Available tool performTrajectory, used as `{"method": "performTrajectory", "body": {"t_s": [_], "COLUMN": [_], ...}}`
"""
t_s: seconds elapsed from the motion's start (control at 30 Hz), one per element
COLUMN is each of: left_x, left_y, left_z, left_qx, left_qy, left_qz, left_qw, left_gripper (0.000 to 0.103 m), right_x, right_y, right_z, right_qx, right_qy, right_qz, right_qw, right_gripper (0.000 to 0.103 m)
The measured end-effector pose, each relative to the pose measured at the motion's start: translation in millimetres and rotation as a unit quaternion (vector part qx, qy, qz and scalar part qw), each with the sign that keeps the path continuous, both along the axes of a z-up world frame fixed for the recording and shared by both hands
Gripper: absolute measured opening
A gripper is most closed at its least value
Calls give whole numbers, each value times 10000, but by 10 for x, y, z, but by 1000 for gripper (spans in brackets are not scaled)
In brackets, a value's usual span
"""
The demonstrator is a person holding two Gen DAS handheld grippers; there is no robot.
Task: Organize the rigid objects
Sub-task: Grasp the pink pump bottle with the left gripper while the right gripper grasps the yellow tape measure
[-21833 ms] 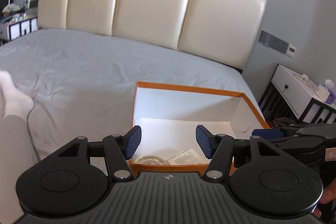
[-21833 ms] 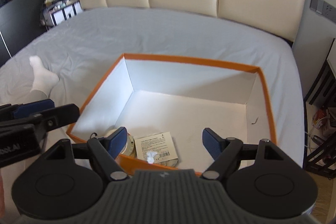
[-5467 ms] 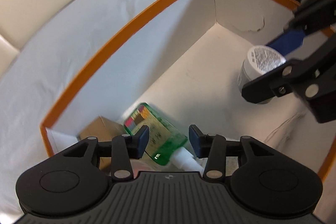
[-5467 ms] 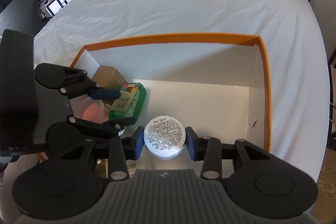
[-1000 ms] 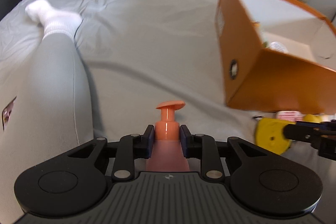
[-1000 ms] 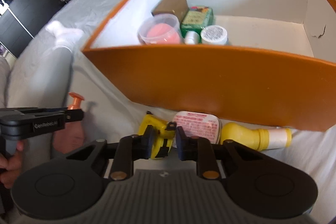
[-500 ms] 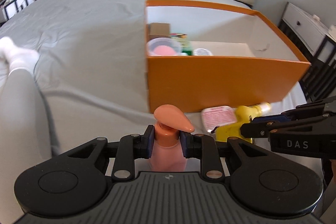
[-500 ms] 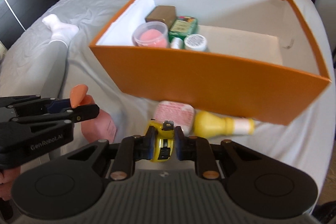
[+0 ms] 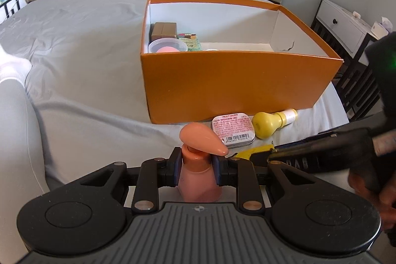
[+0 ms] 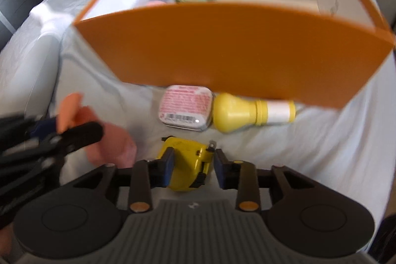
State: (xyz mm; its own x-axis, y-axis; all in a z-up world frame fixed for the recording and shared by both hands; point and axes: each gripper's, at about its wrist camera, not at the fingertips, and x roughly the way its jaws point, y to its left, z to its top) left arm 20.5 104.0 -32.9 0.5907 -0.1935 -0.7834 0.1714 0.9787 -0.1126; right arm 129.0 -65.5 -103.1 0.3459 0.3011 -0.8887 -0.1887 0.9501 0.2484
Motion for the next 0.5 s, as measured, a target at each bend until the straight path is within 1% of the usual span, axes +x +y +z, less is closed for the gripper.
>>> {"method": "performTrajectory", "body": {"t_s": [0.07,0.1,0.13,0.17,0.23,0.3,0.33,0.37,0.4,0.43,0.5], "left_x": [-4,-7,-11,-12,-17,-28,-33,-39,-44,-47,-46], "left_y": [17,16,14,15,24,39,48,54,60,67,77], "left_z": [-3,-3,-4,-4,-11,-13,-14,-17,-20,-23,-21], "left_qx": [-29,-28,-22,-20,-41,-75,-89,-99,-116,-134,-161], "left_qy": [-2,-9,-16,-22,-26,-34,-39,-36,-34,-30,-24], "left_qz": [16,14,5,-3,6,23,27,33,43,59,83], "left_qw": [10000,10000,10000,10000,10000,10000,9999,9999,9999,9999,9998], "left_gripper": [29,29,29,29,29,29,29,29,29,29,29], "right_x": [66,97,118,138,144,129,118,107,100,92,73], "right_y": [-64,-97,-123,-137,-129,-114,-124,-143,-167,-205,-267], "right_z": [-66,-108,-152,-199,-251,-238,-225,-204,-181,-154,-93], "right_qx": [219,350,482,602,638,646,677,695,756,846,1051], "right_qy": [177,306,427,545,582,551,558,553,534,557,616], "right_qz": [-210,-313,-379,-405,-413,-459,-494,-571,-638,-690,-766], "right_qw": [9994,9984,9972,9959,9954,9953,9949,9944,9937,9925,9896], "right_gripper": [40,44,51,55,56,51,46,38,34,28,26]}}
